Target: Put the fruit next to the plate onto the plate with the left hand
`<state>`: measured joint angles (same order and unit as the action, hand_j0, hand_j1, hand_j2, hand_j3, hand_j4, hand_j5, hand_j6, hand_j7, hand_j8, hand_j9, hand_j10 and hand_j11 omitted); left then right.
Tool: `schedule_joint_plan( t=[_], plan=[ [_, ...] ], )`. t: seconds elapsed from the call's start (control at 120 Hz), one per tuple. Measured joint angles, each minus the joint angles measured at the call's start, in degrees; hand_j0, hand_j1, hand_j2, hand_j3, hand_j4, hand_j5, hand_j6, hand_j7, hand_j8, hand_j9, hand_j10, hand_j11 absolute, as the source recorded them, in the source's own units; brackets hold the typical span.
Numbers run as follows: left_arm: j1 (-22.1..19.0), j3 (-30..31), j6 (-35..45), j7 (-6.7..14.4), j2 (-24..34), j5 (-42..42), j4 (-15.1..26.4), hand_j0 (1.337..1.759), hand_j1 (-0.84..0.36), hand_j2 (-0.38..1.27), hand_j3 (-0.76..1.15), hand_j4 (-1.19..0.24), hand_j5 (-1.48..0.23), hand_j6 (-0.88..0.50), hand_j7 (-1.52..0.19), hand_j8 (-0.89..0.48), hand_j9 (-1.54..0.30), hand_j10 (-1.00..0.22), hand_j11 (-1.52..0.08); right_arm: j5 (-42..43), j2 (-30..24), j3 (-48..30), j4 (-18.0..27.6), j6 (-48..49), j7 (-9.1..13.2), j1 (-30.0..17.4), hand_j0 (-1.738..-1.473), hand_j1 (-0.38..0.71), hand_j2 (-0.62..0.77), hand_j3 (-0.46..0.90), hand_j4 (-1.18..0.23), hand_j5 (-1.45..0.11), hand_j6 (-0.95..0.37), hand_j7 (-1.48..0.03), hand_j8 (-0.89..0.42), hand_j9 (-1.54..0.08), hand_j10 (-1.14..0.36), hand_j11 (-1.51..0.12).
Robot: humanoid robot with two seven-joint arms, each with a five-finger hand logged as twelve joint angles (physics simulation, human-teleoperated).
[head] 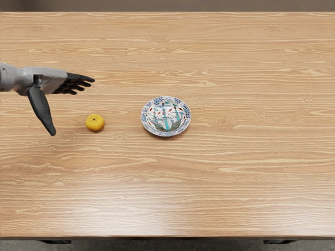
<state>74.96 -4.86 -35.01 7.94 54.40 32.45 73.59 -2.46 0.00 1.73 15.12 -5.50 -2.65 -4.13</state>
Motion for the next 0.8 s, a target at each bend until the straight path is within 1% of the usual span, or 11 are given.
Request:
schedule_joint_plan(
  t=[0.083, 0.158, 0.208, 0.275, 0.35, 0.383, 0.425, 0.475, 0.533, 0.6, 0.8],
  plan=[
    [-0.2, 0.0, 0.0, 0.0, 0.0, 0.0, -0.2, 1.658, 0.35, 0.00, 0.00, 0.00, 0.00, -0.01, 0.00, 0.00, 0.00, 0.00, 0.00, 0.0, 0.0, 0.0, 0.0, 0.0, 0.0, 0.2, -1.658, -0.32, 0.00, 0.00, -0.02, -0.03, -0.02, -0.03, -0.02, -0.03, -0.02, -0.03],
    [0.1, 0.0, 0.0, 0.2, -1.9, -0.1, -0.2, 1.658, 0.35, 0.00, 0.00, 0.00, 0.00, -0.01, 0.00, 0.00, 0.00, 0.00, 0.00, 0.1, 0.0, -0.1, 0.0, 0.0, 0.0, 0.6, -1.658, -0.32, 0.00, 0.00, -0.02, -0.03, -0.02, -0.03, -0.02, -0.03, -0.02, -0.03],
    [0.6, 0.0, 0.0, 1.7, -3.2, 0.0, -0.2, 1.658, 0.35, 0.00, 0.00, 0.00, 0.00, -0.01, 0.00, 0.00, 0.00, 0.00, 0.00, 0.1, 0.0, -0.2, 0.0, 0.0, 0.0, 0.8, -1.658, -0.32, 0.00, 0.00, -0.02, -0.03, -0.02, -0.03, -0.02, -0.03, -0.02, -0.03],
    [1.7, 0.1, 0.0, 6.8, -5.8, 0.0, -0.2, 1.658, 0.35, 0.00, 0.00, 0.00, 0.00, -0.01, 0.00, -0.01, 0.00, 0.00, 0.00, 0.1, 0.0, -0.2, 0.0, 0.0, 0.0, 0.9, -1.658, -0.32, 0.00, 0.00, -0.02, -0.03, -0.02, -0.03, -0.02, -0.03, -0.02, -0.03],
    [4.9, 0.3, 0.0, 15.5, -8.1, 1.0, -0.1, 1.658, 0.35, 0.00, 0.00, 0.00, 0.00, 0.00, 0.00, 0.00, 0.00, 0.00, 0.00, 0.1, 0.0, -0.3, 0.0, 0.0, -0.1, 1.1, -1.658, -0.32, 0.00, 0.00, -0.02, -0.03, -0.02, -0.03, -0.02, -0.03, -0.02, -0.03],
    [5.8, 0.4, 0.0, 18.7, -9.9, 2.1, 0.1, 1.658, 0.35, 0.00, 0.00, 0.00, 0.00, 0.00, 0.00, 0.00, 0.00, 0.00, 0.00, 0.1, 0.0, -0.3, 0.0, 0.0, -0.1, 1.2, -1.658, -0.32, 0.00, 0.00, -0.02, -0.03, -0.02, -0.03, -0.02, -0.03, -0.02, -0.03],
    [6.1, 0.4, 0.0, 21.4, -12.0, 3.5, 0.2, 1.658, 0.35, 0.00, 0.00, 0.00, 0.00, 0.00, 0.00, 0.00, 0.00, 0.00, 0.00, 0.1, 0.0, -0.4, 0.0, 0.0, 0.0, 1.2, -1.658, -0.32, 0.00, 0.00, -0.02, -0.03, -0.02, -0.03, -0.02, -0.03, -0.02, -0.03],
    [6.2, 0.5, 0.0, 23.6, -12.9, 5.8, 0.6, 1.658, 0.35, 0.00, 0.00, 0.00, 0.00, 0.00, 0.00, 0.00, 0.00, 0.00, 0.00, 0.1, 0.0, -0.4, 0.0, 0.0, -0.1, 1.3, -1.658, -0.32, 0.00, 0.00, -0.02, -0.03, -0.02, -0.03, -0.02, -0.03, -0.02, -0.03],
    [6.1, 0.6, 0.0, 25.1, -13.0, 9.9, 2.1, 1.658, 0.35, 0.00, 0.00, 0.00, 0.00, 0.00, 0.00, 0.00, 0.00, 0.00, 0.00, 0.1, 0.0, -0.4, 0.0, 0.0, -0.1, 1.3, -1.658, -0.32, 0.00, 0.00, -0.02, -0.03, -0.02, -0.03, -0.02, -0.03, -0.02, -0.03],
    [5.3, 0.6, 2.2, 26.0, -12.6, 14.8, 4.8, 1.658, 0.35, 0.00, 0.00, 0.00, 0.00, 0.00, 0.00, 0.00, 0.00, 0.00, 0.00, 0.1, 0.0, -0.4, 0.0, 0.0, -0.1, 1.3, -1.658, -0.32, 0.00, 0.00, -0.02, -0.03, -0.02, -0.03, -0.02, -0.03, -0.02, -0.03],
    [2.7, 0.7, 13.0, 26.9, -13.4, 25.3, 12.7, 1.658, 0.35, 0.00, 0.00, 0.00, 0.00, 0.00, 0.00, 0.00, 0.00, 0.00, 0.00, 0.1, 0.0, -0.4, 0.0, 0.0, -0.1, 1.3, -1.658, -0.32, 0.00, 0.00, -0.02, -0.03, -0.02, -0.03, -0.02, -0.03, -0.02, -0.03]
  ],
)
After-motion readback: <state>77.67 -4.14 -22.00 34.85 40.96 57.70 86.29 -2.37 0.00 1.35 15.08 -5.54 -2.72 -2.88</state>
